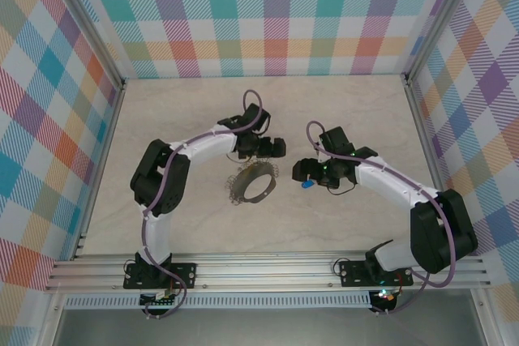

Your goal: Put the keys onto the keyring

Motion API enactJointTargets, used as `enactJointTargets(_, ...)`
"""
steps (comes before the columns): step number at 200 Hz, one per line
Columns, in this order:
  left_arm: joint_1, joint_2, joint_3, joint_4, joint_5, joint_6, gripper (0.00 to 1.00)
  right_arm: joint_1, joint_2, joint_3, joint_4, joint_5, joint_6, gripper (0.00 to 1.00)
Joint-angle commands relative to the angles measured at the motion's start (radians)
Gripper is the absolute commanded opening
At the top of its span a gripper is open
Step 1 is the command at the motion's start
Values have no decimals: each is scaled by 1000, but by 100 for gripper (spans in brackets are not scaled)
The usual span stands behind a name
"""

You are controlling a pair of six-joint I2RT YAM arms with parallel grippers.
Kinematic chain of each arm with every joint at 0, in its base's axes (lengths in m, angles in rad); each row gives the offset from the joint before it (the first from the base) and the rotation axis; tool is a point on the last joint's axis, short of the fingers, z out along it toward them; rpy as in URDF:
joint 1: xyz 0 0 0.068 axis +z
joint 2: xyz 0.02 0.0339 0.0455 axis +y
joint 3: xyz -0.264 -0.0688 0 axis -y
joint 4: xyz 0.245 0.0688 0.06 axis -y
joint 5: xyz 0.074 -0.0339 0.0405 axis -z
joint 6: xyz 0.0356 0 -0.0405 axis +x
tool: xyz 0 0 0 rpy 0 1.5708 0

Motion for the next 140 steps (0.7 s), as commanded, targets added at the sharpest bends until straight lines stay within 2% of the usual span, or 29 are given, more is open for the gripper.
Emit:
enactJointTargets(1, 12, -33, 75, -79, 76, 51, 100, 1, 46, 31, 13, -70, -39, 79)
enactJointTargets(24, 12, -115, 26, -48, 85, -37, 100, 10, 101, 77, 4, -90, -57, 77)
enactJointTargets(79, 11, -339, -315, 111, 50, -268, 100, 43, 221, 144, 30, -126, -54, 74)
enactJointTargets(105, 9, -394, -426, 146, 52, -301, 100, 53, 259, 169, 28, -128, -57, 74)
enactJointTargets(140, 10, -390, -480, 170, 54, -293, 100, 55, 274, 179, 31, -123, -54, 73)
